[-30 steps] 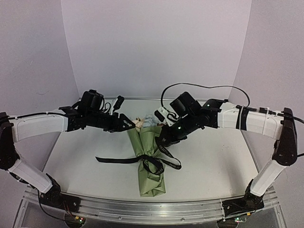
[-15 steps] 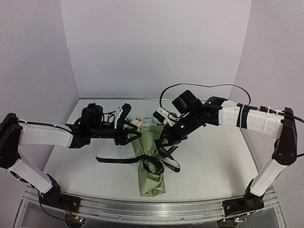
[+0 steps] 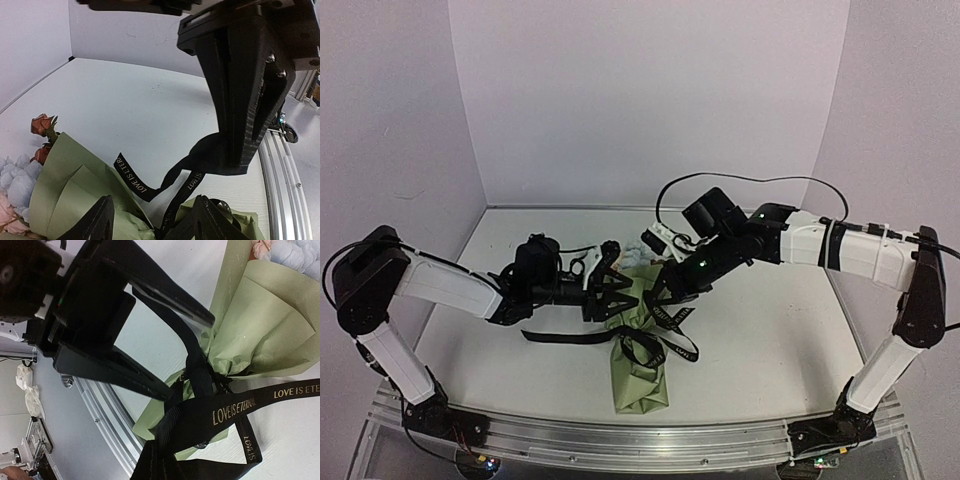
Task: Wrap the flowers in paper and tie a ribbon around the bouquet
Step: Pass from the right arm to the left
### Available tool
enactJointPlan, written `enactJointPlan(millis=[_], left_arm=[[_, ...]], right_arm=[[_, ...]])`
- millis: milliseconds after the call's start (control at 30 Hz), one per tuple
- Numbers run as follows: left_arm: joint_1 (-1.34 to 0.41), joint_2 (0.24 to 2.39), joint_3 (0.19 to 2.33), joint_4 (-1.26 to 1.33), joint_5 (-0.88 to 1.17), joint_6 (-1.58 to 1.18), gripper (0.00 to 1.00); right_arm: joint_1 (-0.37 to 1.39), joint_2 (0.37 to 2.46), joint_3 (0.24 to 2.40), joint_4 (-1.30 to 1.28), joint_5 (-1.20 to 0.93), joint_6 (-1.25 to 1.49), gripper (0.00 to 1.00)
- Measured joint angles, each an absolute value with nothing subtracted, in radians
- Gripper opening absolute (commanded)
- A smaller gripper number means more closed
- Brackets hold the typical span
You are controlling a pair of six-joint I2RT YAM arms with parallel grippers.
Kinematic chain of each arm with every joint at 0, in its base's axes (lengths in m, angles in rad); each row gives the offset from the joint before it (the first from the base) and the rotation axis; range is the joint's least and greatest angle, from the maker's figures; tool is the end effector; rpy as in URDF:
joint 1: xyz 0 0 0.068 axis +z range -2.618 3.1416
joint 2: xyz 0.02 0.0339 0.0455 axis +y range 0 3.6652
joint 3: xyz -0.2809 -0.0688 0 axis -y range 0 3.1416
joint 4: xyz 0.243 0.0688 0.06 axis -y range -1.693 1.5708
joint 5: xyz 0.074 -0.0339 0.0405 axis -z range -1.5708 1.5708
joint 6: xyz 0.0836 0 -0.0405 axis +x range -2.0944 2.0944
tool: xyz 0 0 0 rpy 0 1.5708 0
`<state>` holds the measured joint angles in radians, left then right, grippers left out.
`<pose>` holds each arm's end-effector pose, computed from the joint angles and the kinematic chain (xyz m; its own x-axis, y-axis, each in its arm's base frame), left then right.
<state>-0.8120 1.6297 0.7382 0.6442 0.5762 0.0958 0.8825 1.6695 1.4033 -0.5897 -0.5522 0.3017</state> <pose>0.2254 -0.3039 0.2073 -0.0747 0.1953 -0.9779 0.9836 0.1757 -0.0400 0.2158 0.3314 0.2774 -0.7183 -0.4751 -0.5082 -0.6939 0.4361 0.5730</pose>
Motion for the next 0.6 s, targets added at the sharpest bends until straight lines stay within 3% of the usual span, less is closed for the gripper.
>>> enactJointPlan(millis=[467, 600], left_arm=[[-0.851, 1.789, 0.8, 0.756, 0.574, 0.1, 0.56], [-0.856, 1.816, 0.823, 0.791, 0.575, 0.085, 0.5]], right_arm=[[0.883, 1.663, 1.397, -0.535, -0.567, 0.343, 0.0], [0.882, 1.662, 1.384, -0.531, -0.567, 0.346, 0.0]])
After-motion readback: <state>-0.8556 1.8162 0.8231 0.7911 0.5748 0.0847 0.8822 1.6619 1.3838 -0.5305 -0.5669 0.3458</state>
